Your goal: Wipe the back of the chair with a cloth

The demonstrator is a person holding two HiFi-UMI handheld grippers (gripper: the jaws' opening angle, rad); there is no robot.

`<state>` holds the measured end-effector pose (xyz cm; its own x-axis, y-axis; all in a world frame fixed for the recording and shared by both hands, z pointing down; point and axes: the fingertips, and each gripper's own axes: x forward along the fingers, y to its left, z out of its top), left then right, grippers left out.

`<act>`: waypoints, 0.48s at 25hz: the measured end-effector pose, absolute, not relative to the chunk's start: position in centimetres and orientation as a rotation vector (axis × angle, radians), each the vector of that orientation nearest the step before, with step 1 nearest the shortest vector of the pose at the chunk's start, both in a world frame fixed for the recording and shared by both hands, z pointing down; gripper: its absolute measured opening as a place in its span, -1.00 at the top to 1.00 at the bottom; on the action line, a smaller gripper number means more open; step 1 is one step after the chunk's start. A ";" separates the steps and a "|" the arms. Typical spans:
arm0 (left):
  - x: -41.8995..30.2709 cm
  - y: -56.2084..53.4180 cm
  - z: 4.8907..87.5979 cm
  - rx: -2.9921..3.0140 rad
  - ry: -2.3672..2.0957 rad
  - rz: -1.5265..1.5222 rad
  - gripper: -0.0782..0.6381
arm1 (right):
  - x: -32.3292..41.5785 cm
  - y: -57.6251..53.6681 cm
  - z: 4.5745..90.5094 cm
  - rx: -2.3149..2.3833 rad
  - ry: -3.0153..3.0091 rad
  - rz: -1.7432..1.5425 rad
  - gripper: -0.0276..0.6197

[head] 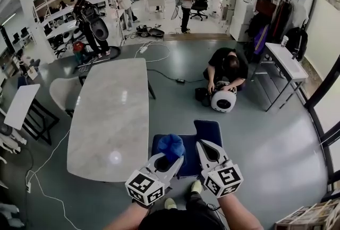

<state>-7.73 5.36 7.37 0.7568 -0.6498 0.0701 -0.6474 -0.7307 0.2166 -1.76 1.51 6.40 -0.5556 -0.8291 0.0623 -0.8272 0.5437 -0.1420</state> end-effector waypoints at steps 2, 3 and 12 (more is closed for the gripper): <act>-7.8 5.3 7.2 2.725 -1.028 -0.028 0.58 | -2.0 1.5 6.1 -1.461 2.753 -0.239 0.88; -7.9 5.3 7.2 2.726 -1.033 -0.027 0.58 | -2.2 1.5 6.0 -1.456 2.753 -0.237 0.88; -9.0 5.0 6.8 2.712 -1.073 -0.037 0.58 | -3.4 1.4 5.0 -1.421 2.771 -0.219 0.88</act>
<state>-8.99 5.01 6.78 0.7323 -0.6784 0.0587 -0.6728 -0.7074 0.2166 -3.38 1.41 4.98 -0.5853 -0.8095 0.0462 -0.8067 0.5757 -0.1336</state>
